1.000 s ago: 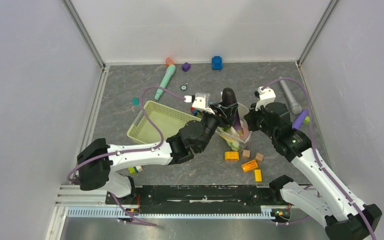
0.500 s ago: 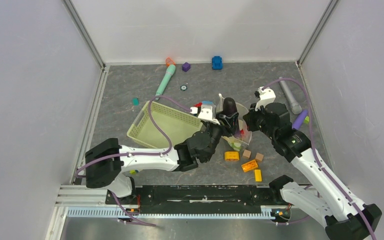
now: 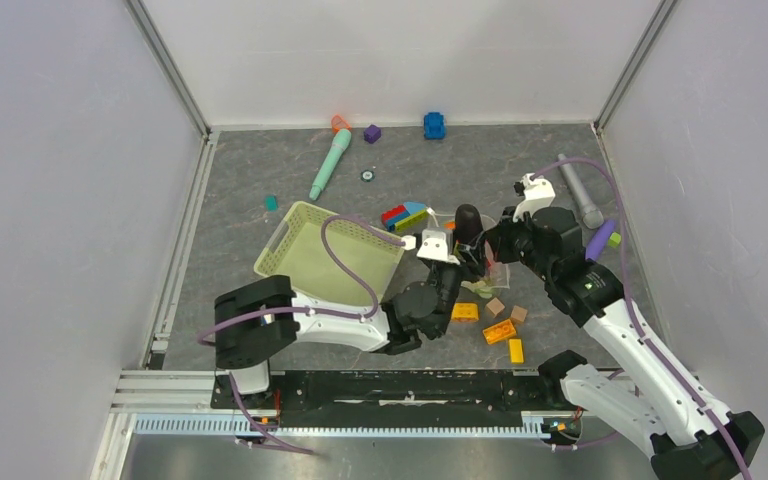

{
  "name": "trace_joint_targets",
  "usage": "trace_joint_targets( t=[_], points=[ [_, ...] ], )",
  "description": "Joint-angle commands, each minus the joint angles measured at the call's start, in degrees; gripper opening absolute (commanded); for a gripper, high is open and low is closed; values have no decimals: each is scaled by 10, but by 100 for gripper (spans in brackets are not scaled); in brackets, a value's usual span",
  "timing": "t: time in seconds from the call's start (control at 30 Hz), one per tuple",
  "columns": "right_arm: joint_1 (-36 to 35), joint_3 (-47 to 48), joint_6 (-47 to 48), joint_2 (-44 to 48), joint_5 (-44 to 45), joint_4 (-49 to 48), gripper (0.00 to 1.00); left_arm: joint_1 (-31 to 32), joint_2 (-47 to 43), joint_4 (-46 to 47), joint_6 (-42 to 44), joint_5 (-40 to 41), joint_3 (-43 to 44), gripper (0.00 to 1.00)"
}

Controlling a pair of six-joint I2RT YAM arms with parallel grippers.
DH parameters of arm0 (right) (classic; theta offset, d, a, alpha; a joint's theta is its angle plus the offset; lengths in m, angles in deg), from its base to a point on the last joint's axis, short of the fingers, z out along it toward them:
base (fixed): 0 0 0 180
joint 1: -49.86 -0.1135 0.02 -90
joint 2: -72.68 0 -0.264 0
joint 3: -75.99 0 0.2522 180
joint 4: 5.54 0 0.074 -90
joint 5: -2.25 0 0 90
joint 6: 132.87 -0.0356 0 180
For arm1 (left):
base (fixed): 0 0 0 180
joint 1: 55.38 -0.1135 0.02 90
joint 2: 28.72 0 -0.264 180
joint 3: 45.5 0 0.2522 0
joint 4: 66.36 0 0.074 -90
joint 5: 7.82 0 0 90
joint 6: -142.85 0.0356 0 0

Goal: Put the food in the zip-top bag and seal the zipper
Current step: Place the fake vegetable in the zipper food storage bag.

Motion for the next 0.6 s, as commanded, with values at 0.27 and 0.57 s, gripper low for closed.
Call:
trace_joint_targets(
  t=[0.27, 0.57],
  points=[
    [0, 28, -57, 2, -16, 15, 2, 27, 71, 290, 280, 72, 95, 8],
    [-1, 53, -105, 11, -30, 18, 5, 30, 76, 290, 226, 86, 77, 10]
  ],
)
